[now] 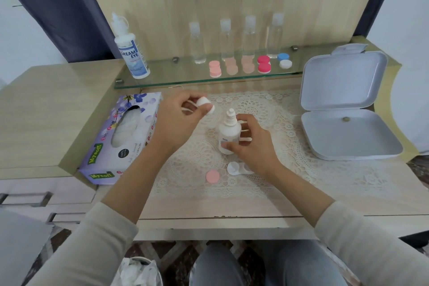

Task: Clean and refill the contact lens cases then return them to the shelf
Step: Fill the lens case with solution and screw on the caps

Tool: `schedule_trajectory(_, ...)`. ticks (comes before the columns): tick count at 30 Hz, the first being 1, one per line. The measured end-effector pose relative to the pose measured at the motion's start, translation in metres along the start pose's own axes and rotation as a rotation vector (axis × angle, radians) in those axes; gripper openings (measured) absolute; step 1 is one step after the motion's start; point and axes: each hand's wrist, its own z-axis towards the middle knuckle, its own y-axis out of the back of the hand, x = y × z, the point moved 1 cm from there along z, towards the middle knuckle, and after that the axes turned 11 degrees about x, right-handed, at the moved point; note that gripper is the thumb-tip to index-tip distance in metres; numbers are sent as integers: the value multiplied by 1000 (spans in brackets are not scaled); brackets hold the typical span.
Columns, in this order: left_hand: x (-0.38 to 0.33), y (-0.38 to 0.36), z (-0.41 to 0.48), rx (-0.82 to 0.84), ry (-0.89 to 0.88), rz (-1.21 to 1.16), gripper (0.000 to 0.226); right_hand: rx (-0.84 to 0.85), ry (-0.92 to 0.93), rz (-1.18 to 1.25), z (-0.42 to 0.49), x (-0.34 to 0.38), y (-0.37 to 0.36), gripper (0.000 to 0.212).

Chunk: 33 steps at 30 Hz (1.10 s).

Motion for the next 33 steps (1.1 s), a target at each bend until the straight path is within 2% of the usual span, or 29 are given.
schedule_trajectory(6, 47, -17, -37, 77, 136, 88, 20, -107, -5, 36, -9, -2, 14, 54)
schedule_trajectory(11, 71, -30, -48, 93, 149, 128, 23, -143, -20, -45, -17, 0, 43, 48)
schedule_trajectory(13, 68, -33, -51, 46, 100, 188, 25, -141, -21, -59, -21, -1, 53, 48)
schedule_trajectory(16, 55, -39, -54, -56, -106, 295, 36, -123, -8, -113, -28, -3, 63, 50)
schedule_trajectory(19, 42, -50, -60, 46, -242, 300, 37, -85, 34, -255, -32, -3, 68, 52)
schedule_trajectory(21, 40, -59, -64, 189, -271, 330, 43, -41, 84, -389, -34, -4, 71, 54)
schedule_trajectory(23, 45, -66, -66, 261, -263, 355, 47, 16, 115, -501, -34, -8, 74, 56)
schedule_trajectory(28, 56, -76, -68, 277, -147, 330, 42, 156, 214, -806, -33, -12, 79, 55)
schedule_trajectory(33, 59, -80, -71, 193, -144, 331, 41, 233, 305, -997, -32, -9, 80, 55)
